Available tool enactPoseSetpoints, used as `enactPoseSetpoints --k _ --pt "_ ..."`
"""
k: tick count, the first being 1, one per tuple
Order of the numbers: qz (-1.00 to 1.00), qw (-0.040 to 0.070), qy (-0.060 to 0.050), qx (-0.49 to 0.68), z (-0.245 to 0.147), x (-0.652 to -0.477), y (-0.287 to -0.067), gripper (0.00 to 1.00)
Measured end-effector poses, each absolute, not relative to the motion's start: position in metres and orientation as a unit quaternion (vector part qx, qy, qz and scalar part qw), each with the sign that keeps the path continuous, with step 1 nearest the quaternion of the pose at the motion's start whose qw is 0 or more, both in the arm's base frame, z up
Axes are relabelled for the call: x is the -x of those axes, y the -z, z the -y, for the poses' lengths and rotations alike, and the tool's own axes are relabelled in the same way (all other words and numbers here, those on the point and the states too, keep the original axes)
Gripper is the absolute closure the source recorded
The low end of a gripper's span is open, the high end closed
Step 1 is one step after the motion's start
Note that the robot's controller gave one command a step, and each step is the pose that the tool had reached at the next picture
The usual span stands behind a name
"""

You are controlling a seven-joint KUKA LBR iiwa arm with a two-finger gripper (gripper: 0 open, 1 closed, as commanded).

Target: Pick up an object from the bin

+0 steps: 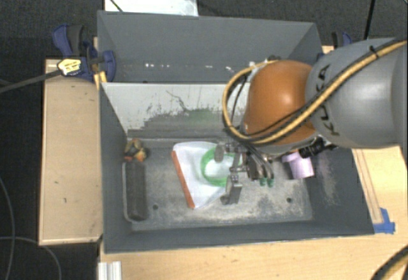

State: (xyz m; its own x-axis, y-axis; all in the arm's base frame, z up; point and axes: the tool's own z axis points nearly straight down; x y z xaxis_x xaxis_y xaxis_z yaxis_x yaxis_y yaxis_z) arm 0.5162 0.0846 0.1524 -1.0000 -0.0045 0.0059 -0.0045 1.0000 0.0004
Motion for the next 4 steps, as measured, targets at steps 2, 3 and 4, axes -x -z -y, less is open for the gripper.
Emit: enactPoseSetpoints --k 2,3,4 --pt "1.0 -0.003 0.001 -0.005 -0.091 -0.522 -0.125 0.0" --pt "0.995 0.0 0.0 0.099 -0.091 -0.507 -0.103 1.0" --pt "0.995 0.0 0.0 0.099 -0.091 -0.507 -0.103 1.0"
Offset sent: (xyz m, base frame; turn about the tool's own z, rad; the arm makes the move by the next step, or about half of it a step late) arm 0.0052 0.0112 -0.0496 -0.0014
